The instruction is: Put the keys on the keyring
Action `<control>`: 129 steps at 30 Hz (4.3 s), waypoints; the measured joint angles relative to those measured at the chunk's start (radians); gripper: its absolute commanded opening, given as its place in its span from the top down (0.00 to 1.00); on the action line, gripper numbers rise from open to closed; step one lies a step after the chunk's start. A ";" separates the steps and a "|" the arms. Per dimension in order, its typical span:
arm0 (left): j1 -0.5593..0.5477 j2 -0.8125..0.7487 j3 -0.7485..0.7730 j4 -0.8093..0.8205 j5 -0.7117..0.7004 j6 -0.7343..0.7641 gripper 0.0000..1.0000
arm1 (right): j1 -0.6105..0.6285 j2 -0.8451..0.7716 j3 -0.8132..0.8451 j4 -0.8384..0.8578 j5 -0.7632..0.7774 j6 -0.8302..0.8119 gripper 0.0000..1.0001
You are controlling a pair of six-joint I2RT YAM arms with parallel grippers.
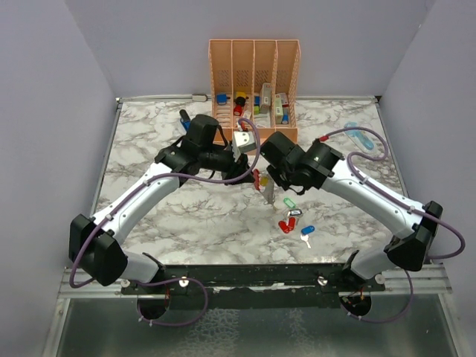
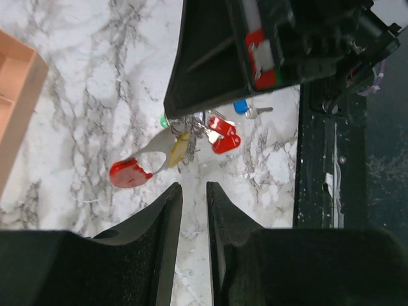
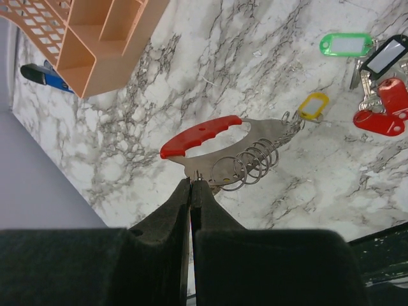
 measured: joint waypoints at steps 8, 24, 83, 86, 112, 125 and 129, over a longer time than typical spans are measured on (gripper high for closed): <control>0.000 -0.032 -0.158 0.109 0.020 -0.033 0.71 | 0.000 -0.071 -0.047 0.040 -0.027 0.122 0.99; -0.023 -0.037 -0.180 0.222 0.016 0.036 0.61 | -0.001 -0.127 -0.127 0.224 -0.100 0.136 0.99; -0.063 -0.143 -0.209 0.224 -0.110 0.227 0.72 | -0.001 -0.078 -0.136 0.240 -0.124 0.206 0.99; -0.065 -0.143 -0.222 0.234 -0.142 0.227 0.72 | -0.001 -0.078 -0.135 0.240 -0.125 0.205 0.99; -0.070 -0.143 -0.253 0.281 -0.221 0.248 1.00 | -0.008 -0.080 -0.136 0.272 -0.136 0.189 0.99; -0.074 -0.143 -0.253 0.282 -0.233 0.287 0.96 | -0.008 -0.098 -0.151 0.274 -0.135 0.206 0.99; -0.079 -0.143 -0.253 0.281 -0.238 0.306 0.87 | -0.008 -0.112 -0.167 0.283 -0.135 0.206 0.99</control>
